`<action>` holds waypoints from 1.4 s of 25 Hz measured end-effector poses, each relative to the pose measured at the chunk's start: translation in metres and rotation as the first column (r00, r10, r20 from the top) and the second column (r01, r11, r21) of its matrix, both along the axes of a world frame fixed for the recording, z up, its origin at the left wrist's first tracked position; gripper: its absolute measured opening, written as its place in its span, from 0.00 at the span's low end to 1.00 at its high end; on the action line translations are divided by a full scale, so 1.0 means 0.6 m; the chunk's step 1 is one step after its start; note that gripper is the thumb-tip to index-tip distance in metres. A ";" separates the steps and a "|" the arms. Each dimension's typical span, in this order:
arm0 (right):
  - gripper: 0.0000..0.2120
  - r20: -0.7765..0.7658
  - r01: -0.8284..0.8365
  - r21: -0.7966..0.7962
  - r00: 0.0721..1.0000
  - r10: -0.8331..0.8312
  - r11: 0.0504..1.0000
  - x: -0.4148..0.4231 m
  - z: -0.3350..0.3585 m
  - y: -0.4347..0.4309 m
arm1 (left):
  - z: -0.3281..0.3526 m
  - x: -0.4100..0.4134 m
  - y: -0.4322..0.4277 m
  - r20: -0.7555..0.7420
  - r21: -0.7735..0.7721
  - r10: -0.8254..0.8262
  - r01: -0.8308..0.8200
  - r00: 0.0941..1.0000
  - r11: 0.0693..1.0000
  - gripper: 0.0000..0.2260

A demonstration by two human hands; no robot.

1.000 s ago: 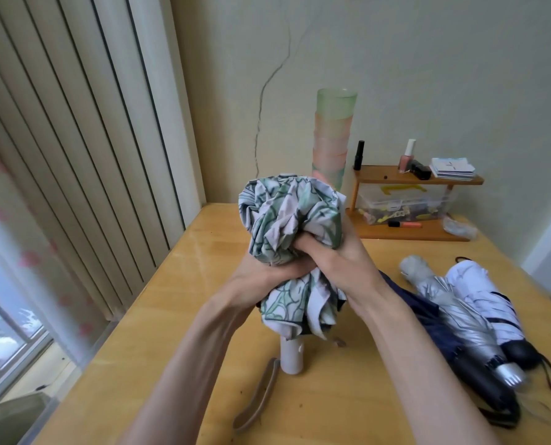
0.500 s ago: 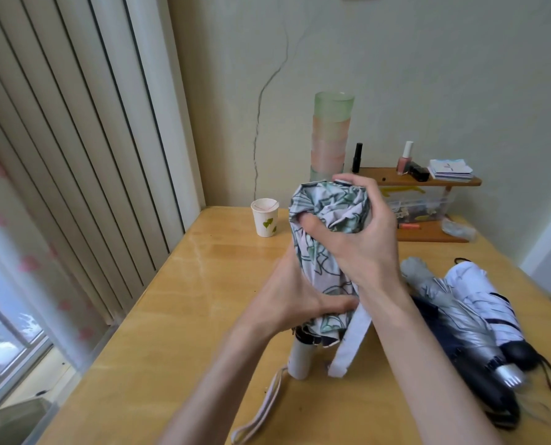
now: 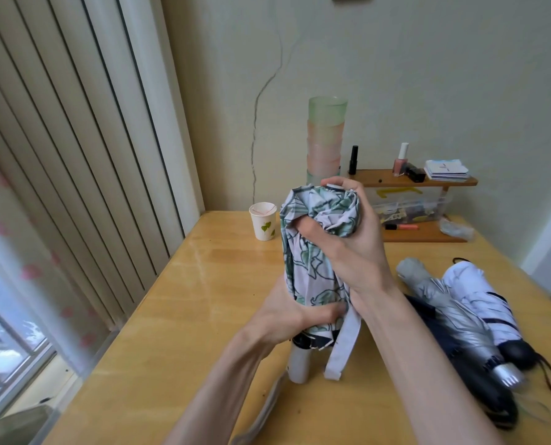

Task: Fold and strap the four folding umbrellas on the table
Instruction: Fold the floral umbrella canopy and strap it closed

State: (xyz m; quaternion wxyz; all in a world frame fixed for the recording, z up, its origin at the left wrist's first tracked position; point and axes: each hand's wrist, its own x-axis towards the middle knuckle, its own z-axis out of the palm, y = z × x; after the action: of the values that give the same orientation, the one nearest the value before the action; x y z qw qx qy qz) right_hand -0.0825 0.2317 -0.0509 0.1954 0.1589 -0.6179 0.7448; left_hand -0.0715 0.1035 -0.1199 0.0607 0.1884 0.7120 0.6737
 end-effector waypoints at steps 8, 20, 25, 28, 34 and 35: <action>0.54 0.075 0.012 0.275 0.997 -0.034 0.961 -0.003 -0.002 0.013 | -0.011 -0.012 0.001 0.089 0.119 0.054 -0.064 0.995 0.991 0.20; 0.35 0.073 0.004 0.116 0.997 -0.013 0.993 -0.004 -0.007 0.008 | -0.028 0.007 0.005 0.074 0.036 0.082 -0.084 0.994 0.996 0.16; 0.51 0.268 -0.138 0.352 0.963 0.042 0.926 0.000 0.005 0.047 | -0.002 -0.020 -0.026 0.227 0.317 0.081 -0.152 0.971 0.936 0.18; 0.23 0.158 -0.094 0.450 0.987 0.025 0.888 -0.011 -0.012 0.037 | 0.014 -0.035 -0.053 0.194 0.377 0.087 -0.156 0.977 0.913 0.19; 0.04 0.151 -0.065 0.265 0.988 0.025 0.962 -0.020 -0.020 0.023 | 0.010 -0.044 -0.087 0.215 0.372 0.069 -0.147 0.974 0.916 0.24; 0.06 0.163 -0.088 0.255 0.986 0.047 0.963 -0.019 -0.020 0.029 | 0.010 -0.044 -0.093 0.237 0.374 0.066 -0.154 0.969 0.914 0.24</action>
State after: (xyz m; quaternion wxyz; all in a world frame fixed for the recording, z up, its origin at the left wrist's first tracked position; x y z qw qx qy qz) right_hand -0.0941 0.2490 -0.0630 0.0984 0.1459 -0.7182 0.6732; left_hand -0.0981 0.0478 -0.1141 0.0618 0.0808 0.5622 0.8207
